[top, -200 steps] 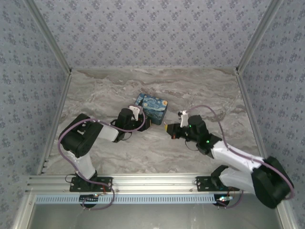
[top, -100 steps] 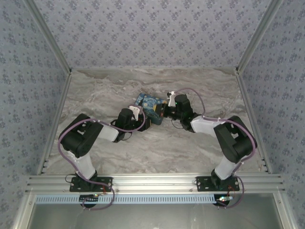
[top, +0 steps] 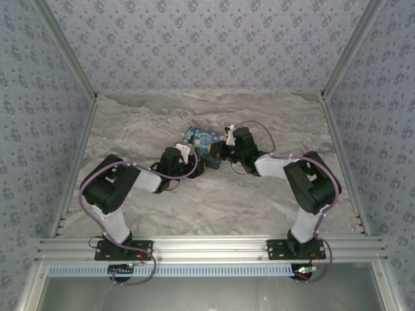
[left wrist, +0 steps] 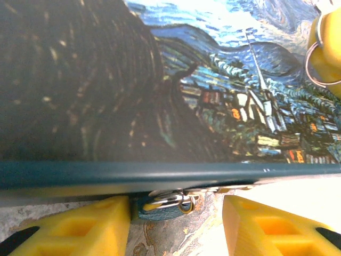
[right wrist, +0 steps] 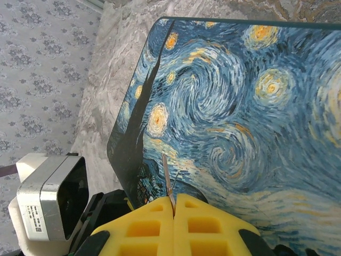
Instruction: Unlock the padlock with the key
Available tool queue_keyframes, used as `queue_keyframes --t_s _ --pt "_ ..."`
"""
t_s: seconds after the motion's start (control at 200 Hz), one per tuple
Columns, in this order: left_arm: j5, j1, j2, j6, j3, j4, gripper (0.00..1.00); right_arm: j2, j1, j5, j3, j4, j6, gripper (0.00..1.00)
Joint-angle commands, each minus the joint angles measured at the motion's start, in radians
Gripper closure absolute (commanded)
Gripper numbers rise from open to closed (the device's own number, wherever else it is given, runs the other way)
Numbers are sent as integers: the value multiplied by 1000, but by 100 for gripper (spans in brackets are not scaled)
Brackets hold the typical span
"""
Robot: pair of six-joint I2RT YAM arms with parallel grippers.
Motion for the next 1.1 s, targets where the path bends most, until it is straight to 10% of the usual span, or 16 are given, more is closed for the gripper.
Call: queue_keyframes --t_s 0.0,1.094 --pt "-16 -5 16 -13 24 -17 51 32 28 29 -13 -181 18 100" --pt "-58 -24 59 -49 62 -40 63 16 54 48 -6 -190 30 100"
